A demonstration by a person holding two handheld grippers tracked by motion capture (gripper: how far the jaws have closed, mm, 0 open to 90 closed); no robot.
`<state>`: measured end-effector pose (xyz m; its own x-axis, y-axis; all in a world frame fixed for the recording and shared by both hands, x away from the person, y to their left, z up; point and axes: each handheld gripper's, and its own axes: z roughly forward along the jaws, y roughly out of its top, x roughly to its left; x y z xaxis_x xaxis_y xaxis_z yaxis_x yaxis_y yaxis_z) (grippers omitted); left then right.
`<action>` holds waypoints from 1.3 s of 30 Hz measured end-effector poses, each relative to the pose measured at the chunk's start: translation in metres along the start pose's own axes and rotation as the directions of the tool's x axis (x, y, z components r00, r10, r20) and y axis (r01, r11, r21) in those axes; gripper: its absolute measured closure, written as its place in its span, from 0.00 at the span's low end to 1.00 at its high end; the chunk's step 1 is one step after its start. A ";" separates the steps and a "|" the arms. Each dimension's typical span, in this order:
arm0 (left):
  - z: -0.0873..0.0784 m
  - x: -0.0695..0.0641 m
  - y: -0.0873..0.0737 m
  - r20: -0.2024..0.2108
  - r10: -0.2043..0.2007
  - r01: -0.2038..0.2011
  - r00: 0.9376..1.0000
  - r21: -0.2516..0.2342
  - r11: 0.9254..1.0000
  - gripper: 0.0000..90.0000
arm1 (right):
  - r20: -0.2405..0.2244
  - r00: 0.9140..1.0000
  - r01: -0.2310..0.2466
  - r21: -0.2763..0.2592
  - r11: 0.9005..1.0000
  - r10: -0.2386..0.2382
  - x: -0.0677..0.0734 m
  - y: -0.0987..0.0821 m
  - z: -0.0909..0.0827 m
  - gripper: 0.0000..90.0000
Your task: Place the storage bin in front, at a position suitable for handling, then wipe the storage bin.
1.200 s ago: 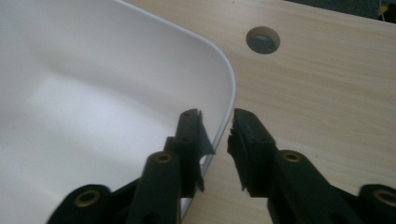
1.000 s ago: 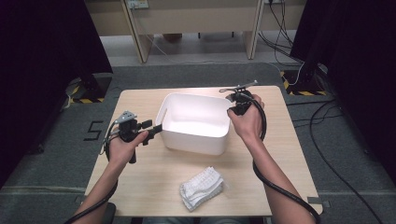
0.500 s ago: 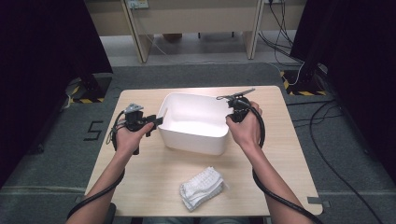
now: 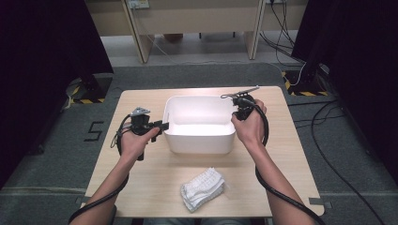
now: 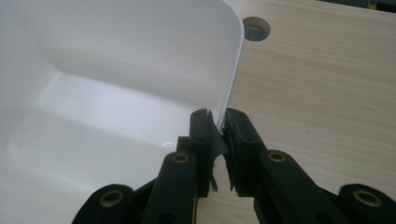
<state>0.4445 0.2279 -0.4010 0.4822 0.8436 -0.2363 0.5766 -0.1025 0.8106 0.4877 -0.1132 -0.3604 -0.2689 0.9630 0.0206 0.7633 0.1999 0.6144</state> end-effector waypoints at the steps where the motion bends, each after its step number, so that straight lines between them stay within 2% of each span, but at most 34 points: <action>1: 0.000 -0.001 0.000 -0.002 0.001 -0.001 1.000 0.002 1.000 0.72 | 0.005 1.000 -0.009 -0.002 1.000 0.009 -0.001 0.000 0.000 0.92; 6: 0.003 -0.001 0.003 -0.003 0.000 0.000 1.000 0.009 1.000 0.72 | 0.034 0.999 0.017 -0.016 1.000 -0.017 0.001 -0.002 0.000 0.92; 8: 0.004 -0.002 0.004 0.000 0.005 -0.005 1.000 0.012 1.000 0.73 | 0.045 0.999 0.004 -0.016 1.000 -0.003 0.001 -0.003 -0.001 0.92; 11: 0.006 -0.002 0.005 0.001 0.005 -0.005 1.000 0.012 1.000 0.73 | 0.063 0.998 0.008 -0.014 1.000 -0.007 0.001 -0.004 -0.002 0.92; 17: 0.006 -0.003 0.005 0.001 0.009 -0.009 1.000 0.013 1.000 0.73 | 0.054 0.999 0.004 -0.022 1.000 -0.003 -0.001 -0.005 -0.002 0.91; 19: 0.003 -0.004 0.004 0.008 0.024 -0.024 1.000 0.011 1.000 0.70 | 0.040 0.999 -0.002 -0.040 0.999 0.003 -0.003 -0.006 -0.003 0.85; 22: -0.010 -0.006 0.003 0.013 0.070 -0.069 0.997 -0.060 0.996 0.53 | 0.013 1.000 -0.010 -0.075 0.997 0.011 -0.005 -0.009 -0.009 0.77; 24: -0.023 -0.009 0.002 -0.001 0.093 -0.092 0.996 -0.107 0.990 0.45 | -0.004 1.000 -0.009 -0.102 0.995 0.009 -0.008 -0.013 -0.015 0.73; 26: -0.033 -0.013 0.001 -0.006 0.131 -0.130 0.991 -0.130 0.983 0.39 | -0.007 1.000 -0.019 -0.118 0.993 0.018 -0.012 -0.017 -0.019 0.70; 29: -0.047 -0.020 -0.003 -0.009 0.166 -0.166 0.986 -0.155 0.974 0.36 | -0.027 0.999 -0.050 -0.136 0.989 0.047 -0.019 -0.024 -0.023 0.66; 34: -0.054 -0.019 -0.011 -0.009 0.167 -0.167 0.986 -0.146 0.975 0.35 | -0.046 0.996 -0.079 -0.136 0.988 0.073 -0.024 -0.036 -0.025 0.64; 39: -0.057 -0.020 -0.022 0.012 0.160 -0.157 0.987 -0.134 0.978 0.36 | -0.057 0.995 -0.093 -0.141 0.986 0.086 -0.026 -0.039 -0.026 0.62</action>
<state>0.3844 0.2437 -0.3836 0.5758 0.8102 -0.1100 0.3999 -0.1617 0.9022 0.4496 -0.1505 -0.3643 -0.2356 0.9646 0.1181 0.6946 0.0822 0.7147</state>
